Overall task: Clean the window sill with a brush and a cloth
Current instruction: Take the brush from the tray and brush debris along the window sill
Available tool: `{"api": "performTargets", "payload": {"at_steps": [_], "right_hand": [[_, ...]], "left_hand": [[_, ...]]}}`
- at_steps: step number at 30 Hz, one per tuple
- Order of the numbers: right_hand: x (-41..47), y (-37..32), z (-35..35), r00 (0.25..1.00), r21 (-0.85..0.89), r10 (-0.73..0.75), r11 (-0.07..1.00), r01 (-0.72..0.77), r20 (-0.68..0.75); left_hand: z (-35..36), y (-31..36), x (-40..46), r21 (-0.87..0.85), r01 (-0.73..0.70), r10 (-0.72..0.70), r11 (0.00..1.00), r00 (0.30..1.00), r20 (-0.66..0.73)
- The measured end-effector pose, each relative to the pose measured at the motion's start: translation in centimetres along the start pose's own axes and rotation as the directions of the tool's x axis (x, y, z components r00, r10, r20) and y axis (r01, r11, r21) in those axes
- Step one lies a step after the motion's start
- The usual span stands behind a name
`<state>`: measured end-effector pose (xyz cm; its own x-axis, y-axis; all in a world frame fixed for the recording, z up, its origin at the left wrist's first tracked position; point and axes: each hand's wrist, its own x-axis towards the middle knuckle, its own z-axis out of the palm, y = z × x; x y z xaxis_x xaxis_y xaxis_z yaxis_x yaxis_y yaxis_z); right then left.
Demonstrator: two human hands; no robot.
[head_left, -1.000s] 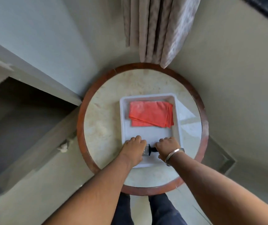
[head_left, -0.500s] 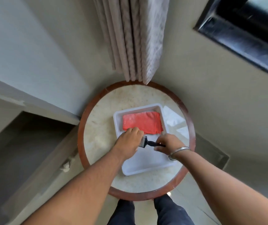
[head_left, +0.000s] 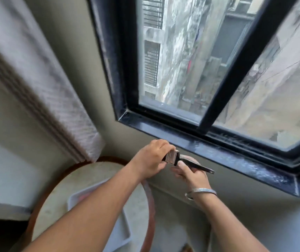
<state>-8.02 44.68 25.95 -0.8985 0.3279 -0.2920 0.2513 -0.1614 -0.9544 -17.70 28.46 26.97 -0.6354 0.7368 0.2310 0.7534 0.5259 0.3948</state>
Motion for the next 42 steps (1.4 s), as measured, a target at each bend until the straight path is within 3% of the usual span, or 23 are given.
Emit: {"api": "performTargets", "payload": {"at_steps": [4,8,9,11,12,14,16,18,23,27,31,35,38,42], "right_hand": [[2.1,-1.7,-7.7,0.991,0.091,-0.009,0.996,0.022,-0.136],[3.1,-1.9,-12.4,0.973,0.271,0.058,0.963,0.005,-0.225],[3.2,-1.8,-13.4,0.964,0.312,0.065,0.95,0.02,-0.26],[3.1,-1.8,-15.2,0.937,0.406,0.081,0.911,0.069,-0.341],[3.0,-1.9,-15.9,0.923,0.45,0.091,0.888,0.095,-0.374],[2.9,-2.1,-17.1,0.901,0.506,0.099,0.85,0.144,-0.423],[3.0,-2.4,-17.8,0.883,0.494,0.082,0.851,0.18,-0.463],[3.2,-2.7,-18.3,0.87,0.433,0.024,0.874,0.221,-0.492],[5.0,-3.2,-18.4,0.857,0.18,-0.189,0.935,0.307,-0.48],[8.1,-3.3,-14.6,0.845,-0.069,-0.337,0.938,0.34,-0.416],[10.5,-3.5,-11.3,0.788,-0.314,-0.56,0.819,0.481,-0.255],[11.1,-2.7,-11.8,0.748,-0.462,-0.647,0.713,0.527,-0.145],[9.9,-2.1,-14.7,0.739,-0.451,-0.633,0.742,0.495,-0.23],[7.3,-1.6,-19.9,0.659,-0.568,-0.656,0.719,0.4,-0.367]], "left_hand": [[2.7,4.3,5.8,-0.048,-0.019,0.02,0.999,0.999,0.03],[5.8,6.2,8.9,0.037,-0.073,0.072,0.997,0.997,0.021],[6.4,6.2,9.2,0.055,-0.046,0.047,0.997,0.999,-0.014],[7.4,5.6,9.6,0.015,0.179,-0.178,0.984,0.981,-0.079],[7.7,5.1,9.9,-0.033,0.353,-0.355,0.935,0.931,-0.082],[8.2,4.5,11.7,-0.179,0.661,-0.678,0.729,0.733,-0.055],[8.7,4.2,14.5,-0.324,0.782,-0.836,0.533,0.546,-0.059],[9.5,3.9,16.8,-0.35,0.802,-0.87,0.483,0.485,-0.089],[13.2,2.2,18.2,-0.236,0.818,-0.846,0.525,0.469,-0.255],[14.0,1.5,18.4,-0.211,0.816,-0.831,0.538,0.471,-0.296],[13.8,1.6,18.4,-0.206,0.81,-0.824,0.548,0.482,-0.297],[14.0,1.4,18.3,-0.191,0.811,-0.818,0.554,0.488,-0.304],[14.0,1.4,18.3,-0.192,0.81,-0.817,0.555,0.486,-0.311],[13.7,1.7,18.4,-0.207,0.812,-0.824,0.546,0.476,-0.308]]}}
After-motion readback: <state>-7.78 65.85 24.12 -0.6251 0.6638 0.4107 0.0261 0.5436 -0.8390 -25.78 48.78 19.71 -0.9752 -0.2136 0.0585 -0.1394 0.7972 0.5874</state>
